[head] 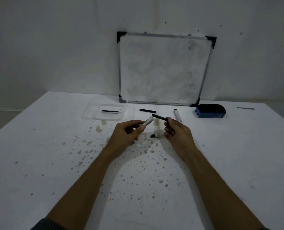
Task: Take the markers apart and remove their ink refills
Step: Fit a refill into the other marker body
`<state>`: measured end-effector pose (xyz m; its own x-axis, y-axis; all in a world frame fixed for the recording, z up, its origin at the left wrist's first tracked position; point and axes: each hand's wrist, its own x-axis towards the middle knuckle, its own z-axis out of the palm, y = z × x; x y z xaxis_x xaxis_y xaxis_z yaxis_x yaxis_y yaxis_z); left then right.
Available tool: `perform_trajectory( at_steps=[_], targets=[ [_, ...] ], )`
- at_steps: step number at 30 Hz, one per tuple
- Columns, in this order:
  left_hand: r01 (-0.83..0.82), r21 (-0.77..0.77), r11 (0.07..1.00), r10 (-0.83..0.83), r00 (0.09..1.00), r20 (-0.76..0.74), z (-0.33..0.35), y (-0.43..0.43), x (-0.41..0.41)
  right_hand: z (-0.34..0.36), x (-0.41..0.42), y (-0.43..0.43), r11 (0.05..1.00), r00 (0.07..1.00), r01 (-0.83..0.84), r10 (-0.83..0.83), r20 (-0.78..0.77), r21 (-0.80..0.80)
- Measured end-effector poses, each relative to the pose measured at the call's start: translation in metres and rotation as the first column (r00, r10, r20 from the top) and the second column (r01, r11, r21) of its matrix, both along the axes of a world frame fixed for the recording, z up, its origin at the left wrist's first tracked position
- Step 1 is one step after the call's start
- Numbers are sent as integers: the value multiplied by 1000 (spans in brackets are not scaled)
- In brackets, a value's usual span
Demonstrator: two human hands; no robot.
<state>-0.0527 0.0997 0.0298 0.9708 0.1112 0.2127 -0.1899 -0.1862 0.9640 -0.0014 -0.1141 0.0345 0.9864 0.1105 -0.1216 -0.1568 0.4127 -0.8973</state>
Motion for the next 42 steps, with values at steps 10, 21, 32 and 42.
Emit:
perform_trajectory(
  at_steps=[10, 21, 32, 42],
  targets=[
    [-85, 72, 994, 81, 995, 51, -2, -1, 0, -1, -2, 0, 981, 983, 111, -86, 160, -158],
    [-84, 362, 928, 21, 985, 173, -8, -1, -3, -4, -13, 8, 815, 860, 19, 282, 425, -580],
    [-124, -51, 991, 125, 992, 13, 3, 8, 2, -14, -16, 15, 466, 810, 243, 385, 443, -851],
    [-73, -64, 995, 73, 997, -8, 5, 3, -2, -13, -11, 11, 553, 835, 224, 315, 450, -802]
  ],
)
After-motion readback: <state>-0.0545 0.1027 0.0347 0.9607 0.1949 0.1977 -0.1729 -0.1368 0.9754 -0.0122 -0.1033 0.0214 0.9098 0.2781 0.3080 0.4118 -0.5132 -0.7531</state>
